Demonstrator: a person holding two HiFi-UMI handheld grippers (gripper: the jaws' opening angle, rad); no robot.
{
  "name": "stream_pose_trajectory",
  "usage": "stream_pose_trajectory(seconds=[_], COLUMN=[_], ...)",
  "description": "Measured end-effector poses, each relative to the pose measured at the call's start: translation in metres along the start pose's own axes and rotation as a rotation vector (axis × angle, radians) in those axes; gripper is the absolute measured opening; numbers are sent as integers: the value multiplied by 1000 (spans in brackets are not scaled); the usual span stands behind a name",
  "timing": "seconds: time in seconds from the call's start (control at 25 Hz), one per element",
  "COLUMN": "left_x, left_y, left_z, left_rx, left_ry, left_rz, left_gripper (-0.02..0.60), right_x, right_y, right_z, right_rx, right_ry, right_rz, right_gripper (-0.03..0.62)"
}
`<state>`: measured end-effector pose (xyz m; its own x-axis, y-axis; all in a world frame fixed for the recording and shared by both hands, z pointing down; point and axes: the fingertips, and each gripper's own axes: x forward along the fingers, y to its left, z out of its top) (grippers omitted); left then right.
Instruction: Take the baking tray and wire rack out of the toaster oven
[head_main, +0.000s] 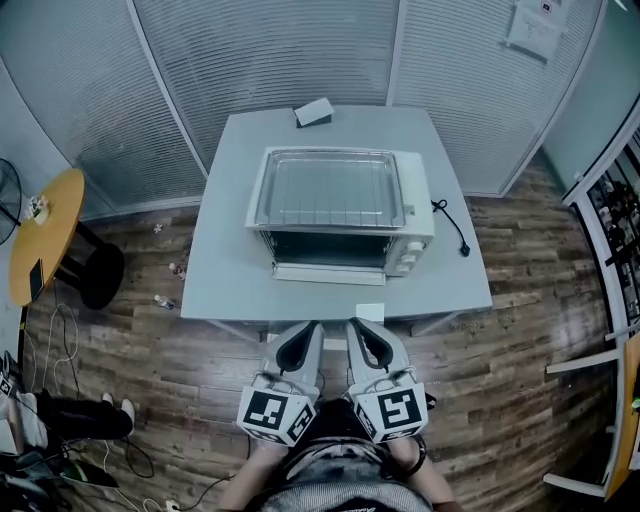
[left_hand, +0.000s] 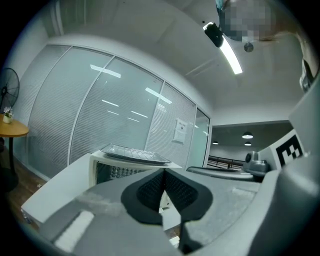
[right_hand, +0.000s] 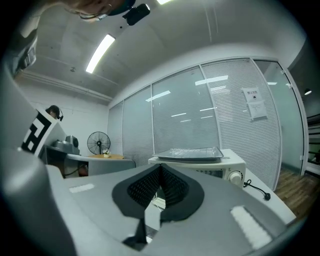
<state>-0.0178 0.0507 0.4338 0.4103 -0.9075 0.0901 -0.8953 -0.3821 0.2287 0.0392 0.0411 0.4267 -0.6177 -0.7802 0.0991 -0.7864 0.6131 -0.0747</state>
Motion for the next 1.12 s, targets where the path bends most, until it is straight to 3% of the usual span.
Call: stream_pose_trajectory(seconds=[1.12], left_x=[3], left_y=[16], left_z=[15], left_rx=[68], left_ry=[7], left_rz=[-11], left_gripper=[5], right_x=[20], right_y=[7], right_z=[10], right_rx=[9], right_ry=[13], right_rz=[-13], right_gripper=[0])
